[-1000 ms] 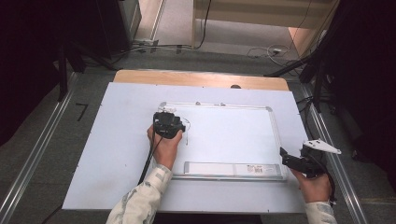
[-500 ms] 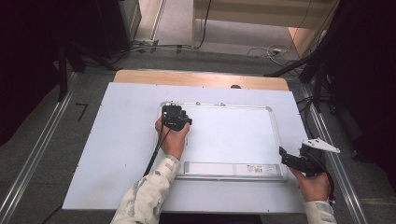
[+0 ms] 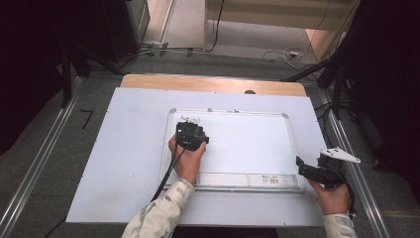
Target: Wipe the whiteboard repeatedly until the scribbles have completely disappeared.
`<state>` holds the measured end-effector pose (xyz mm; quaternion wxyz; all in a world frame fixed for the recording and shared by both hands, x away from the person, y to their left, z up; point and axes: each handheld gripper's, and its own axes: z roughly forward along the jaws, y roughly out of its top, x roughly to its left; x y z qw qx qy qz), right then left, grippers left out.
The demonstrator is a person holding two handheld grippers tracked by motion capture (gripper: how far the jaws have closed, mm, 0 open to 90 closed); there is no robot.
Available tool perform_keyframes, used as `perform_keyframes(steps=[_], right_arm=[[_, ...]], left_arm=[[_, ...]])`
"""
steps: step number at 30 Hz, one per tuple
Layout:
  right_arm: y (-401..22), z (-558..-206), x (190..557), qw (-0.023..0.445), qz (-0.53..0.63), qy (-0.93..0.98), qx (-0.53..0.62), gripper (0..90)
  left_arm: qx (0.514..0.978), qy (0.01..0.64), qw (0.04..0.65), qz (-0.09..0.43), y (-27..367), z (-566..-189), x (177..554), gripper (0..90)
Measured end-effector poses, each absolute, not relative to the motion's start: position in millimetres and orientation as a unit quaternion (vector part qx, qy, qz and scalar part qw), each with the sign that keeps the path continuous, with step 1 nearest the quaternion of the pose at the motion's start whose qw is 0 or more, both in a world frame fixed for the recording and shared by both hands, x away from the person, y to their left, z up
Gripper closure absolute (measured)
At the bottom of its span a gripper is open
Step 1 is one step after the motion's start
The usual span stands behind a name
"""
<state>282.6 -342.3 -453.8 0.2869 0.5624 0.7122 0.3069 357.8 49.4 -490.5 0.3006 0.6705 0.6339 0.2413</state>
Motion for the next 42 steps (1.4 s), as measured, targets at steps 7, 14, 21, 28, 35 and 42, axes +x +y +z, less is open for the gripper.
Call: perform_keyframes(steps=[7, 14, 21, 28, 35, 42], right_arm=[[-343, -454, 282, 0.288, 0.303, 0.712, 0.564, 13.6], [-343, -454, 282, 0.288, 0.304, 0.713, 0.563, 13.6], [-342, -454, 284, 0.286, 0.307, 0.712, 0.562, 13.6], [-341, -454, 287, 0.284, 0.308, 0.714, 0.561, 13.6], [-340, -454, 286, 0.284, 0.309, 0.714, 0.559, 13.6], [-341, -454, 285, 0.284, 0.309, 0.714, 0.56, 13.6]], left_arm=[[0.668, 0.637, 0.299, 0.241, 68, -491, 353, 40.5], [0.658, 0.647, 0.296, 0.247, 85, -490, 382, 40.4], [0.661, 0.648, 0.285, 0.25, 75, -488, 408, 40.5], [0.674, 0.633, 0.291, 0.246, 46, -488, 411, 40.6], [0.686, 0.62, 0.294, 0.242, 24, -488, 410, 40.6], [0.677, 0.628, 0.298, 0.242, 32, -488, 421, 40.5]])
